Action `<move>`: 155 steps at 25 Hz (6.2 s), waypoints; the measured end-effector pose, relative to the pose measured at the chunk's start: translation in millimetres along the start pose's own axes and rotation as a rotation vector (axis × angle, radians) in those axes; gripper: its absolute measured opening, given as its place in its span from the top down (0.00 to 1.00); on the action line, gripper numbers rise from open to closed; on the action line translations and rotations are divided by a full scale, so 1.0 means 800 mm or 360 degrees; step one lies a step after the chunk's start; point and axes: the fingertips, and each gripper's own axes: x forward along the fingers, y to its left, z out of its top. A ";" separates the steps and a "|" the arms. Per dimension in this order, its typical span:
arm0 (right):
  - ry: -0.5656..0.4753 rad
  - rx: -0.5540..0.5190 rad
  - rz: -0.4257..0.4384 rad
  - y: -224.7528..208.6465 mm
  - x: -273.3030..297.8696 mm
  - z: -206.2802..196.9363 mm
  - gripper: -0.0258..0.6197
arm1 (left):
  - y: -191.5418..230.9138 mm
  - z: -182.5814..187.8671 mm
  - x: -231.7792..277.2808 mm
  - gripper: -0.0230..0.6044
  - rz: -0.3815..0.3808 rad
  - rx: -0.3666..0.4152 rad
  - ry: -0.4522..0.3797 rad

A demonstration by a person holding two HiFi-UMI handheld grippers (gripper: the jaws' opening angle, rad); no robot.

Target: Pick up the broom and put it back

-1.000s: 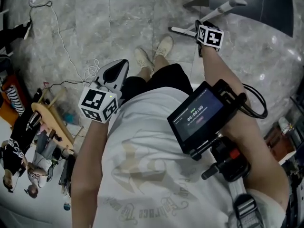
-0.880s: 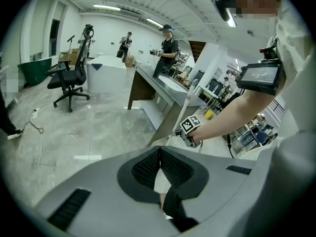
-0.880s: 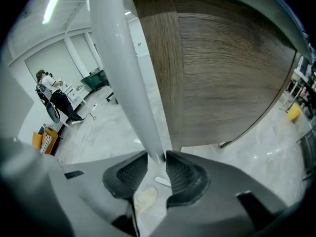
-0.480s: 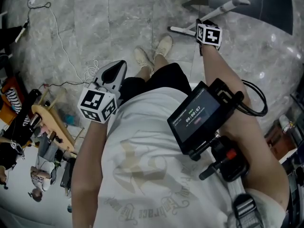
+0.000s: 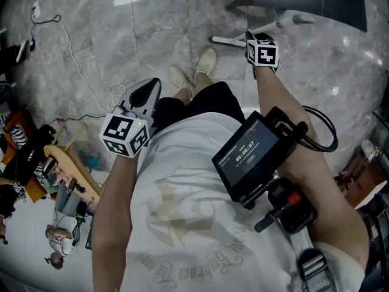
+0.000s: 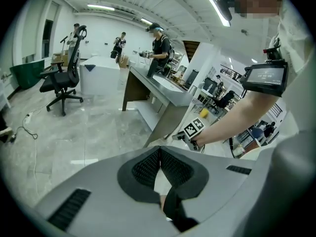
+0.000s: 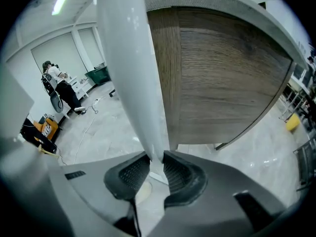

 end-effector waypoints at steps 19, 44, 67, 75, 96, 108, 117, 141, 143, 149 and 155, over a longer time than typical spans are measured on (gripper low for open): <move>-0.0088 0.0088 -0.0113 -0.012 -0.023 -0.011 0.81 | 0.017 0.035 0.032 0.94 -0.0141 0.0172 0.0041; -0.0393 0.0257 -0.0465 -0.018 -0.231 -0.063 0.82 | -0.034 0.028 0.033 0.94 -0.0551 0.0493 0.0004; -0.0877 0.0330 -0.0630 0.062 -0.448 -0.063 0.82 | -0.090 0.031 0.012 0.94 -0.0834 0.0743 -0.0039; -0.1041 0.0351 -0.0725 0.097 -0.524 -0.070 0.82 | -0.107 0.039 -0.015 0.94 -0.0937 0.0855 -0.0109; -0.1180 0.0365 -0.0850 0.138 -0.601 -0.119 0.82 | -0.172 0.024 -0.030 0.94 -0.1134 0.1010 -0.0151; -0.1149 0.0284 -0.0777 0.157 -0.580 -0.098 0.82 | -0.127 0.027 -0.048 0.94 -0.0988 0.0861 -0.0239; -0.1106 0.0199 -0.0670 0.179 -0.526 -0.048 0.82 | -0.055 0.039 -0.068 0.94 -0.0815 0.0726 -0.0319; -0.0922 0.0018 -0.0464 0.178 -0.400 0.047 0.82 | 0.054 0.052 -0.077 0.94 -0.0586 0.0477 -0.0370; -0.0907 0.0019 -0.0475 0.167 -0.400 0.044 0.82 | 0.045 0.057 -0.070 0.94 -0.0602 0.0493 -0.0352; -0.0850 -0.0022 -0.0462 0.125 -0.398 0.031 0.82 | 0.008 0.065 -0.038 0.94 -0.0626 0.0523 -0.0283; -0.0800 -0.0009 -0.0423 0.087 -0.381 0.026 0.82 | -0.014 0.090 -0.003 0.94 -0.0592 0.0523 -0.0236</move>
